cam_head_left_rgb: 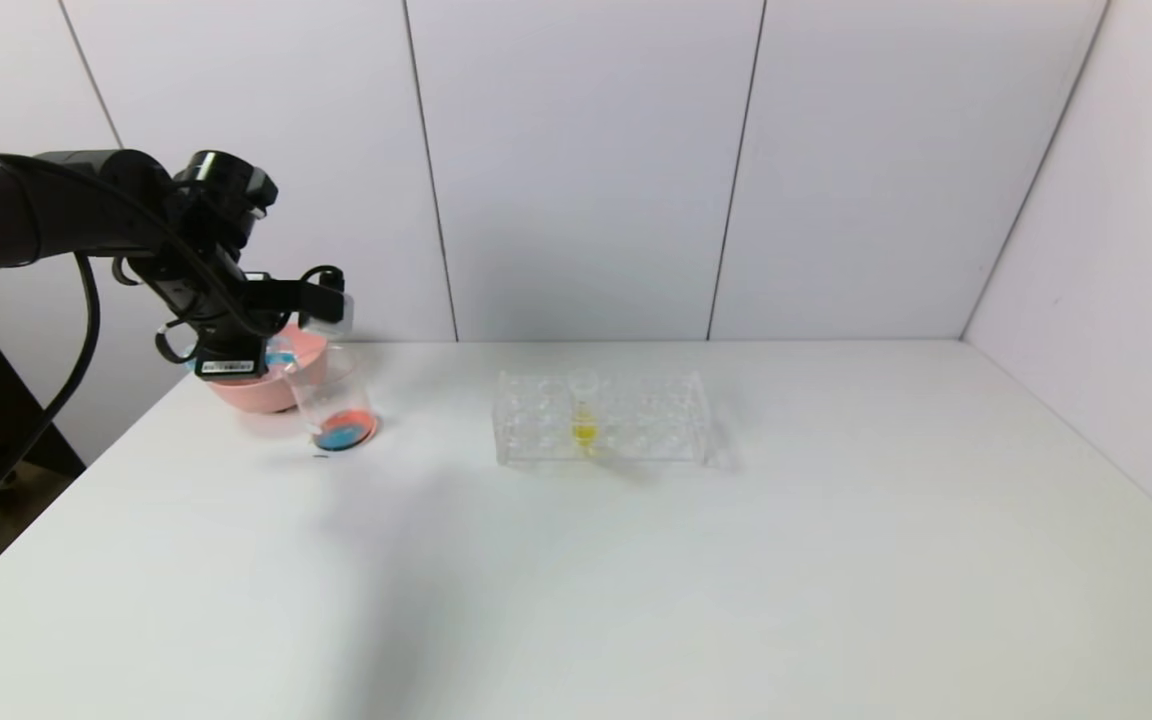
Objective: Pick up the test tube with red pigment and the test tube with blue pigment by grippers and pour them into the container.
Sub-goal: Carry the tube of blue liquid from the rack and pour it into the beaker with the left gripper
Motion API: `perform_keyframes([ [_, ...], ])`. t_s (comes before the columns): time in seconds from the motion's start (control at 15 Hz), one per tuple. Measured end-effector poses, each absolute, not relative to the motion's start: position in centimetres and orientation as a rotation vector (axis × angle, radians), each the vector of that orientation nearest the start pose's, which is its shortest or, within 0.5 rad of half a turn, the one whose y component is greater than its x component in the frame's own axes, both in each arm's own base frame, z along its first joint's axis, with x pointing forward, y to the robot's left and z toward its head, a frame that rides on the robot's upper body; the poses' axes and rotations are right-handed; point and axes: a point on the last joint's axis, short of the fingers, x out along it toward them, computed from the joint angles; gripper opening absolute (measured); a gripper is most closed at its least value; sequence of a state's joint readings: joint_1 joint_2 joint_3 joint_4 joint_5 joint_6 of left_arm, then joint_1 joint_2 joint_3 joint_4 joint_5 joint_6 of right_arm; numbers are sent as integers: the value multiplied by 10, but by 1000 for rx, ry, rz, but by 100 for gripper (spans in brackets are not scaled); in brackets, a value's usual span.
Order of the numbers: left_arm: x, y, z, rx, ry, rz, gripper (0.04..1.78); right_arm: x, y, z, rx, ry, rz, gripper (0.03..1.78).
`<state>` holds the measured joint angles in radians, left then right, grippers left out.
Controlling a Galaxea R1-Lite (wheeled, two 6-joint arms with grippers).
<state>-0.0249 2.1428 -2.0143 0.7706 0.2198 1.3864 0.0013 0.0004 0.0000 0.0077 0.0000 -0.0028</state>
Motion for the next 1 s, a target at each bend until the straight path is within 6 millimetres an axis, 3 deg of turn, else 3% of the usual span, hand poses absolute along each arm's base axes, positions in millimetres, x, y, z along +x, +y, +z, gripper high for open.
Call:
perform_keyframes([
  [1.0, 408, -12, 226, 1429, 912, -431, 44, -23, 0, 75, -3, 8, 1, 177],
])
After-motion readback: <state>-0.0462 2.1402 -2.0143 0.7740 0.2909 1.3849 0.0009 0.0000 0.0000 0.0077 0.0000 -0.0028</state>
